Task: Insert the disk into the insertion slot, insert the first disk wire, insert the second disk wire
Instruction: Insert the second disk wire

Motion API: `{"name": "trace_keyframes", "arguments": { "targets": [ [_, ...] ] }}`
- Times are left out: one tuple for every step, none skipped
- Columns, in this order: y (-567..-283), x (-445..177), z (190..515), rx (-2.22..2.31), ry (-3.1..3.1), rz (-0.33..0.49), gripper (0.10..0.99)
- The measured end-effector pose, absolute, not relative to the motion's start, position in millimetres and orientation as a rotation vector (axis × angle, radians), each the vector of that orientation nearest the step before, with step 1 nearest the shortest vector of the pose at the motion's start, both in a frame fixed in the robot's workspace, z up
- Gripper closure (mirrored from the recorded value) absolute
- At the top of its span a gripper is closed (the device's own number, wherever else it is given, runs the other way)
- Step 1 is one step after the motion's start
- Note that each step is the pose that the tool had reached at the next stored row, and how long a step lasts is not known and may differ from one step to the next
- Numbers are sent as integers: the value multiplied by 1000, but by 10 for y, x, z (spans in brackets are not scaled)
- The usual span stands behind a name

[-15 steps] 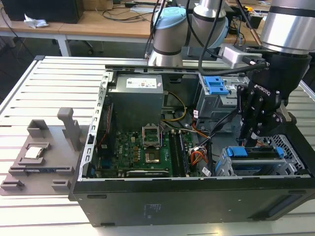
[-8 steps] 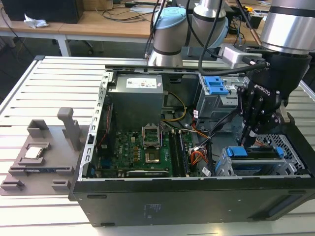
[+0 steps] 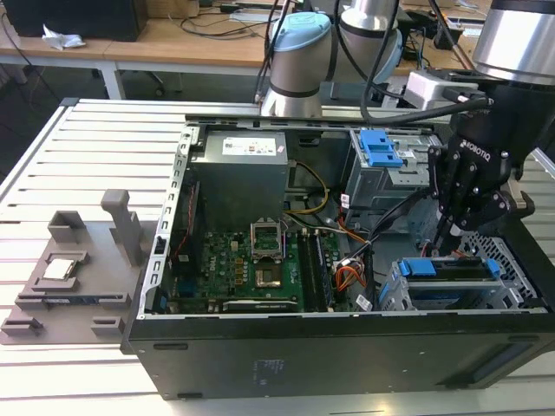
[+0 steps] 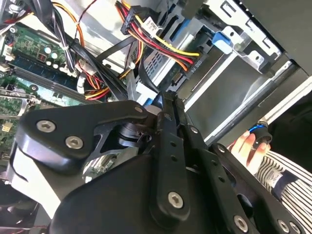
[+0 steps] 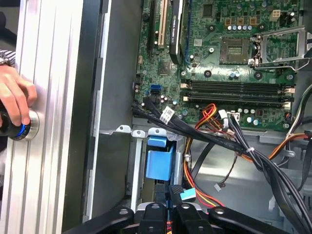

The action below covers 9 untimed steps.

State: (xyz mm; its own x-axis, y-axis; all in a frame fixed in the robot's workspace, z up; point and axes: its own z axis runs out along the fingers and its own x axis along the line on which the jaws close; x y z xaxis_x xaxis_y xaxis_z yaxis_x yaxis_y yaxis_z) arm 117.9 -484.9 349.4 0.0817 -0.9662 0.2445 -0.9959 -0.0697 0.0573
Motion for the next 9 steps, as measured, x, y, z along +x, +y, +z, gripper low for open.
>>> {"name": "trace_keyframes", "arguments": {
  "targets": [
    [-4871, 1183, 3495, 2149, -1989, 202, 937],
    [-4910, 1187, 3495, 2156, -1995, 189, 937],
    [-4948, 1191, 3495, 2164, -2001, 175, 937],
    [-4965, 1192, 3495, 2167, -2004, 168, 937],
    [-4984, 1193, 3495, 2172, -2008, 160, 937],
    [-5023, 1195, 3495, 2187, -2021, 136, 937],
    [-5043, 1195, 3495, 2198, -2030, 118, 937],
    [-5055, 1195, 3495, 2205, -2036, 106, 937],
    [-5084, 1196, 3495, 2220, -2049, 79, 937]
  ]
}}
